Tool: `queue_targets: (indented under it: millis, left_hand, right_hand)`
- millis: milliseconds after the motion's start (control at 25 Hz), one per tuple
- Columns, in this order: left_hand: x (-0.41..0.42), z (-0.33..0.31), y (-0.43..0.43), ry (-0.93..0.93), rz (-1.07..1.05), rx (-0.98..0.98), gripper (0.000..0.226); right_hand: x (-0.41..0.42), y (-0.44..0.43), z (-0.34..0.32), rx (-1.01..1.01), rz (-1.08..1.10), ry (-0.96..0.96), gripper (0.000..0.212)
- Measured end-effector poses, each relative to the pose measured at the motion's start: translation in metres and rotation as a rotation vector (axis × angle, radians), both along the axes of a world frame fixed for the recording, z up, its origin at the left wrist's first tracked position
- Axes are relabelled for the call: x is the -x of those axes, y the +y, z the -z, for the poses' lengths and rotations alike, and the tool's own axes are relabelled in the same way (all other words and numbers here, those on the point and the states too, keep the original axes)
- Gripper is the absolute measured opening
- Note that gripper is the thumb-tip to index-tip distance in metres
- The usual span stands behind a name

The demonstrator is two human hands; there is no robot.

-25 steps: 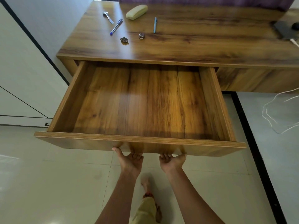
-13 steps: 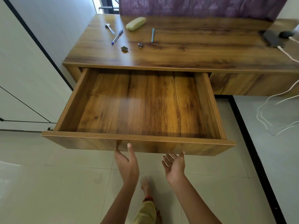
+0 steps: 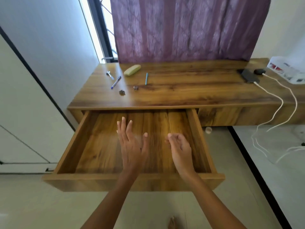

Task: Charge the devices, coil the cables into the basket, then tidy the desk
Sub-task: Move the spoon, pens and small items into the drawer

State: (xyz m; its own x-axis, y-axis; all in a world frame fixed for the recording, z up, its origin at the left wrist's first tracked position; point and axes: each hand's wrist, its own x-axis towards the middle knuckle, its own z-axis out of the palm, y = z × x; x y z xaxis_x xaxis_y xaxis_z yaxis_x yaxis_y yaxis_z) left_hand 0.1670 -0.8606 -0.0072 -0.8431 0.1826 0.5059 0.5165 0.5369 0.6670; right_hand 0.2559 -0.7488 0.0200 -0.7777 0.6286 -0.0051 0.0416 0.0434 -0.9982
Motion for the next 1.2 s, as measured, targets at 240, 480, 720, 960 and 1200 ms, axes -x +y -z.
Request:
queue_targets:
  millis: [240, 480, 720, 960, 1200]
  left_hand:
    - [0.089, -0.041, 0.066, 0.122, -0.026, 0.096, 0.063]
    - [0.162, -0.056, 0.115, 0.058, -0.143, 0.210, 0.060]
    - [0.232, -0.039, 0.121, -0.114, -0.249, 0.456, 0.061]
    - [0.308, -0.012, 0.110, -0.306, -0.298, 0.462, 0.065]
    - [0.363, 0.012, 0.100, -0.432, -0.229, 0.467, 0.055]
  right_hand:
    - [0.099, 0.082, -0.053, -0.253, -0.084, 0.094, 0.018]
    - [0.197, 0.145, -0.068, -0.524, -0.181, 0.078, 0.016]
    - [0.298, 0.163, -0.043, -0.664, -0.350, -0.041, 0.019]
    - [0.393, 0.151, 0.004, -0.838, -0.593, -0.111, 0.036]
    - [0.445, 0.144, 0.026, -1.042, -0.774, -0.206, 0.053]
